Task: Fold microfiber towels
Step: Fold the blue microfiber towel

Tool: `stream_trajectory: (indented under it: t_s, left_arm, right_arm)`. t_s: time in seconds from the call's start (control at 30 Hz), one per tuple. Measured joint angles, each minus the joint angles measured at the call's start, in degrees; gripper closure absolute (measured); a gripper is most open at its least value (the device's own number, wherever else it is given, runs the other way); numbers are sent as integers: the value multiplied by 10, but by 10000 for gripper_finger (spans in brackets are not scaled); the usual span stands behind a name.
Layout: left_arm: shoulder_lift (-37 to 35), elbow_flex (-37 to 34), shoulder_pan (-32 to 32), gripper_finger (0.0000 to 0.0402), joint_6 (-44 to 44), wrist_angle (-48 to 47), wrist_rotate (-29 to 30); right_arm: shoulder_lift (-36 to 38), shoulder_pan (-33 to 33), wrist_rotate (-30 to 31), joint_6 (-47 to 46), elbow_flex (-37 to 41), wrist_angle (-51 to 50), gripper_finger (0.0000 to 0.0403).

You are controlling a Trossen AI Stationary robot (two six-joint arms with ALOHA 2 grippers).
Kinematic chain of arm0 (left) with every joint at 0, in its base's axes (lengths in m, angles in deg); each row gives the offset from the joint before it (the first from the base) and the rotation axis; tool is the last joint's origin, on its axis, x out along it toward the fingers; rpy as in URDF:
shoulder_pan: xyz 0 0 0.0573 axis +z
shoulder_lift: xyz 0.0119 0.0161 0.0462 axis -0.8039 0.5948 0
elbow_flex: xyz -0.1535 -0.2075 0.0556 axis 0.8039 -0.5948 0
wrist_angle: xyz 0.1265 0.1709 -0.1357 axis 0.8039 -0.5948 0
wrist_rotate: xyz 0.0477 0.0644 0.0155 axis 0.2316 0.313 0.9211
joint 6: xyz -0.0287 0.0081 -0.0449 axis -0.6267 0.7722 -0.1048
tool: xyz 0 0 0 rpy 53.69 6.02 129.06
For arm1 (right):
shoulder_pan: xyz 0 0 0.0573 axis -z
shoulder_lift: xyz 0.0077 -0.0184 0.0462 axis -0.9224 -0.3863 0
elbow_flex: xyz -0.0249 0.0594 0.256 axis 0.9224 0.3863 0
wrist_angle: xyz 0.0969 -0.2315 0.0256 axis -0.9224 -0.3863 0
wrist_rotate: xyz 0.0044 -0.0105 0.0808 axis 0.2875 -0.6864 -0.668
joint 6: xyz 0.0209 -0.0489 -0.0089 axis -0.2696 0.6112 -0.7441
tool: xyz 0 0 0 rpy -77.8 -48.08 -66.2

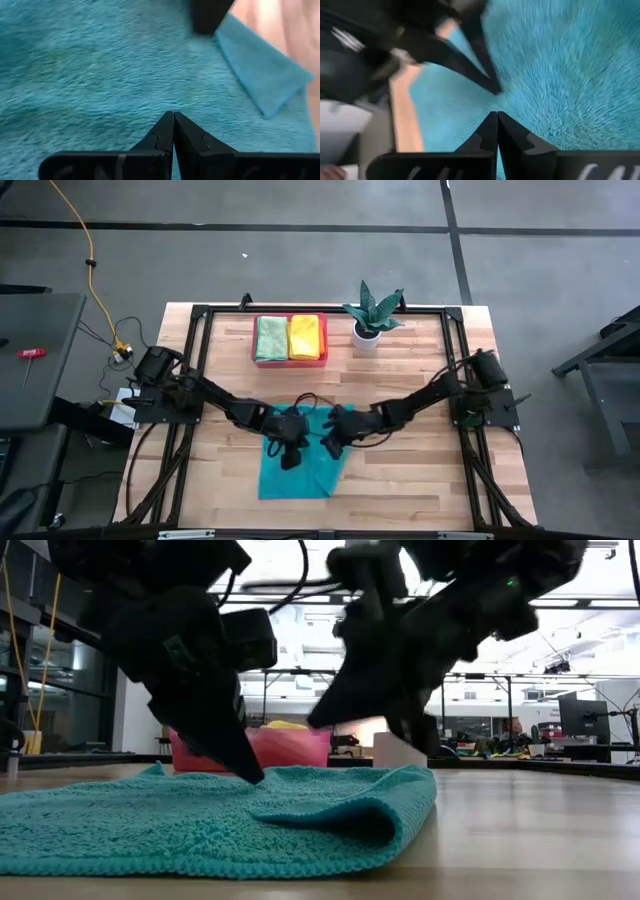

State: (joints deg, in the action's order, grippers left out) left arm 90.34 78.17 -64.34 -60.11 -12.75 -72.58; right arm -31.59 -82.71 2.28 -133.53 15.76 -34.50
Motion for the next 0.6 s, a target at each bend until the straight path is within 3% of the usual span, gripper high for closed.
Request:
stream_trajectory:
  t_s: [0.2, 0.6]
  left_arm:
    - [5, 1, -18, 401, -3, -1, 3]
    - [5, 2, -32, 401, -2, -23, 34]
  right_arm:
    - [-52, -4, -21, 10, -63, -91, 403]
    - [-43, -44, -79, 7, -95, -270, 403]
